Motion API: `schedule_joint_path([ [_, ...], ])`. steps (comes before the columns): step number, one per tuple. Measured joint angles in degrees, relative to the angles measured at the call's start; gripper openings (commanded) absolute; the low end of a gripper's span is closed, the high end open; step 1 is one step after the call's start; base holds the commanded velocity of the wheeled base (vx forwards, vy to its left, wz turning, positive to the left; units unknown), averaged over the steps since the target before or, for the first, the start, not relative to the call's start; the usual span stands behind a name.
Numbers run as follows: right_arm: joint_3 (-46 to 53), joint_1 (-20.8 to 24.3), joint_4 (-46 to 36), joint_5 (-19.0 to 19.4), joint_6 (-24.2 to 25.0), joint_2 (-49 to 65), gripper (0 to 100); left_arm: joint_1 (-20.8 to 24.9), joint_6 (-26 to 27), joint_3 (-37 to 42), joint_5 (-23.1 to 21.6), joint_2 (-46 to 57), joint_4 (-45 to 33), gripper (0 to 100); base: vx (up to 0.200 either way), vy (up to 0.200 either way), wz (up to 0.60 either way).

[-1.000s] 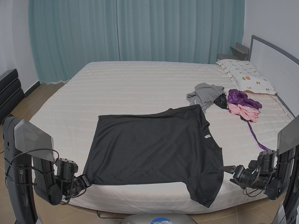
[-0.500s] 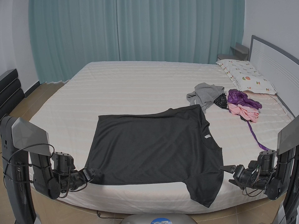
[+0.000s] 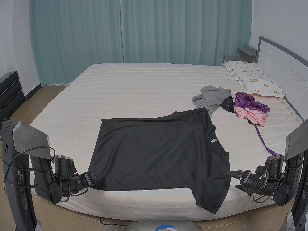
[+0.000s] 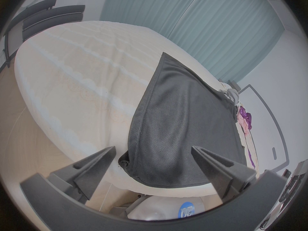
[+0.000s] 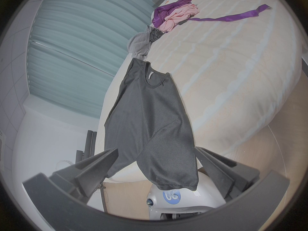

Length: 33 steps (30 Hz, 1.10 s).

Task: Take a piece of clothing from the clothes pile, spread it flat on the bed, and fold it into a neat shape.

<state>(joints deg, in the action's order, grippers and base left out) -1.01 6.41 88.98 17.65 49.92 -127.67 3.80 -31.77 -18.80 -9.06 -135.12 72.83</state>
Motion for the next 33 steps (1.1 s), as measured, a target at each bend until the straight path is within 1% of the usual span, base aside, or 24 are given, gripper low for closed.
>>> schedule_joint_path([
  [8, 0.00, 0.06, 0.00, -0.20, -0.28, -0.13, 100, -0.85, -0.28, 0.94, 0.48, -0.05, 0.28, 0, 0.000, 0.000, 0.00],
  [14, -0.39, 0.72, -0.02, -0.35, -0.60, -0.52, 100, -2.10, -3.36, 1.96, 0.69, 0.39, 0.50, 0, 0.000, 0.000, 0.00],
  [22, -4.11, 2.65, 0.00, -0.93, -0.90, -3.67, 100, -2.93, -5.29, 2.43, 0.68, 1.07, 0.57, 0, 0.000, 0.000, 0.00],
  [24, -5.52, 2.68, 0.00, -0.96, -1.54, -4.72, 100, -3.06, -5.71, 2.51, 0.68, 1.33, 0.61, 0, 0.000, 0.000, 0.00],
  [28, -8.52, 1.68, -0.66, -0.99, -4.62, -6.62, 100, -3.32, -6.60, 2.62, 0.63, 1.85, 0.61, 0, 0.000, 0.000, 0.00],
  [33, -12.93, 0.22, -6.73, -1.15, -6.55, -8.02, 100, -3.36, -7.86, 2.68, 0.66, 2.43, 0.63, 0, 0.000, 0.000, 0.00],
])
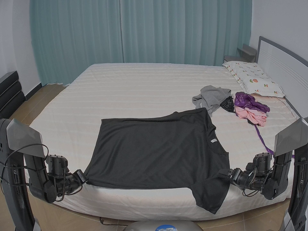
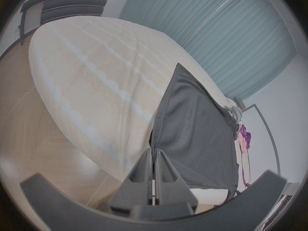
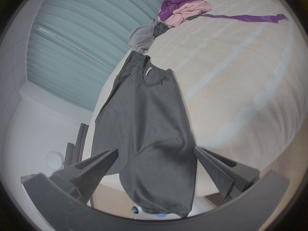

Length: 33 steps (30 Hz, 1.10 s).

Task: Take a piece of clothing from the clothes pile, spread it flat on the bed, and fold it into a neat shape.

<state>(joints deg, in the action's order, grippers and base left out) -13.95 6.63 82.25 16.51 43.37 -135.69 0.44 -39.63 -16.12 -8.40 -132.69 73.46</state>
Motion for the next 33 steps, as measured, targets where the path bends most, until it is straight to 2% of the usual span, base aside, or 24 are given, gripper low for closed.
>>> schedule_joint_path([
  [4, -3.55, -0.96, -3.12, -0.11, -1.33, -0.50, 100, 0.00, -0.46, 0.27, 0.00, 0.37, 0.00, 0, 0.000, 0.000, 0.00],
  [14, -7.61, -1.43, -4.44, -1.38, -5.30, -2.32, 100, 0.00, -0.51, 0.38, 0.02, 0.63, 0.00, 0, 0.000, 0.000, 0.00],
  [15, -7.91, -1.45, -5.32, -1.43, -5.61, -2.43, 0, 0.00, -0.51, 0.38, 0.02, 0.65, 0.00, 0, 0.000, 0.000, 0.00],
  [27, -13.20, -2.41, -7.07, -3.12, -6.21, -2.86, 0, 0.00, -0.46, 0.33, 0.49, 0.69, 0.00, 0, 0.000, 0.000, 0.00],
  [33, -17.92, -3.35, -11.36, -3.02, -6.23, -2.84, 0, 0.07, -0.62, 0.20, 0.74, 0.56, 0.00, 0, 0.000, 0.000, 0.00],
])
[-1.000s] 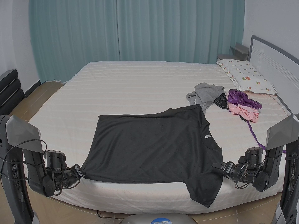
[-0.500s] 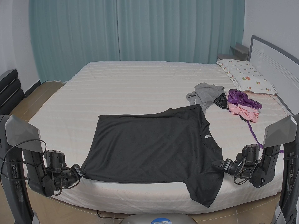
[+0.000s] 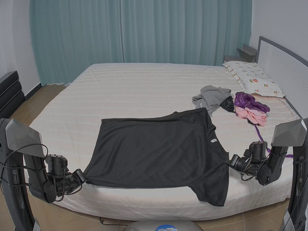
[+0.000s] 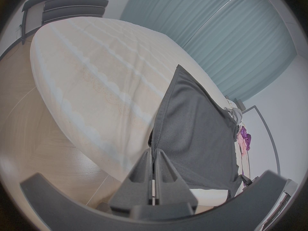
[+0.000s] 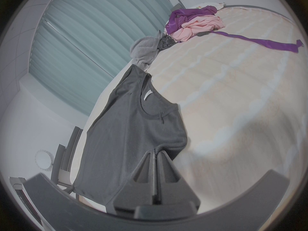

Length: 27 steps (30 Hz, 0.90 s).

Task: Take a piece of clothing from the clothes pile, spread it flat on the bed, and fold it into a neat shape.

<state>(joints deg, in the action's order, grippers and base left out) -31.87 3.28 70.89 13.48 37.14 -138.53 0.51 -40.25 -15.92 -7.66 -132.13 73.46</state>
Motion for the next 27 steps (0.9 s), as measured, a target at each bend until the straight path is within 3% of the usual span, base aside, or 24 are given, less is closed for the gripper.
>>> schedule_joint_path([
  [11, -7.30, -0.39, -6.84, 0.26, -1.62, -0.28, 0, 0.22, -1.46, -0.23, 0.02, -0.15, 0.00, 0, 0.000, 0.000, 0.00],
  [12, -7.66, -0.41, -6.97, 0.33, -1.76, -0.35, 100, 0.26, -1.49, -0.26, 0.02, -0.15, 0.00, 0, 0.000, 0.000, 0.00],
  [19, -5.62, -1.27, -6.08, 1.02, -1.93, 0.89, 100, 0.20, -1.57, -0.22, 0.02, -0.15, 0.00, 0, 0.000, 0.000, 0.00],
  [27, 3.86, -3.33, -4.00, 6.50, -3.71, 4.85, 100, 0.20, -1.60, -0.09, 0.02, -0.17, -0.02, 0, 0.000, 0.000, 0.00],
])
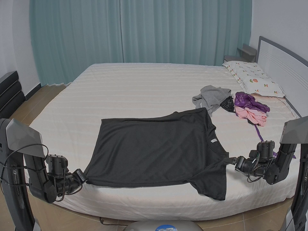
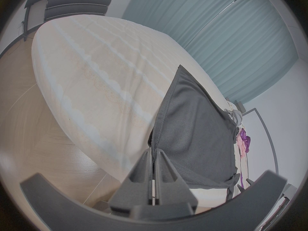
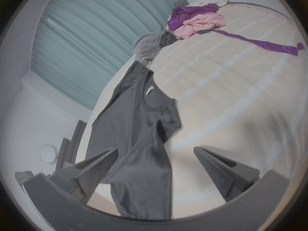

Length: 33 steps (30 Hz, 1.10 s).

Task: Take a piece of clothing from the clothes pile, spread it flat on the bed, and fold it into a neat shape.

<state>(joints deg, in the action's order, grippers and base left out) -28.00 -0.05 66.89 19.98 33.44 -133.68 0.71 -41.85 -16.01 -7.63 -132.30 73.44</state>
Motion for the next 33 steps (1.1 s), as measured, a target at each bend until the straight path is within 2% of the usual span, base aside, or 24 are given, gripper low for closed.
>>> schedule_joint_path([
  [4, 5.90, 0.21, 5.47, 1.50, -1.96, 0.94, 100, 0.00, -0.02, 0.05, -0.02, 0.02, 0.00, 0, 0.000, 0.000, 0.00],
  [10, 11.30, 4.16, 11.42, 1.77, -3.04, -0.77, 100, 0.00, -0.02, 0.16, -0.06, 0.02, 0.00, 0, 0.000, 0.000, 0.00],
  [17, 12.37, 6.55, 11.96, -0.44, -3.50, -3.17, 100, 0.02, -0.07, 0.16, -0.05, 0.02, 0.02, 0, 0.000, 0.000, 0.00],
  [29, 9.16, 7.59, 11.19, -0.41, -3.30, -4.33, 100, 0.02, -0.07, 0.09, -0.05, 0.02, 0.02, 0, 0.000, 0.000, 0.00],
  [30, 8.57, 7.75, 11.19, -0.74, -3.25, -4.50, 0, 0.00, -0.05, 0.11, -0.06, 0.02, 0.02, 0, 0.000, 0.000, 0.00],
  [33, 7.45, 8.09, 10.73, -1.67, -3.22, -5.05, 0, 0.00, -0.05, 0.11, -0.06, 0.02, 0.02, 0, 0.000, 0.000, 0.00],
])
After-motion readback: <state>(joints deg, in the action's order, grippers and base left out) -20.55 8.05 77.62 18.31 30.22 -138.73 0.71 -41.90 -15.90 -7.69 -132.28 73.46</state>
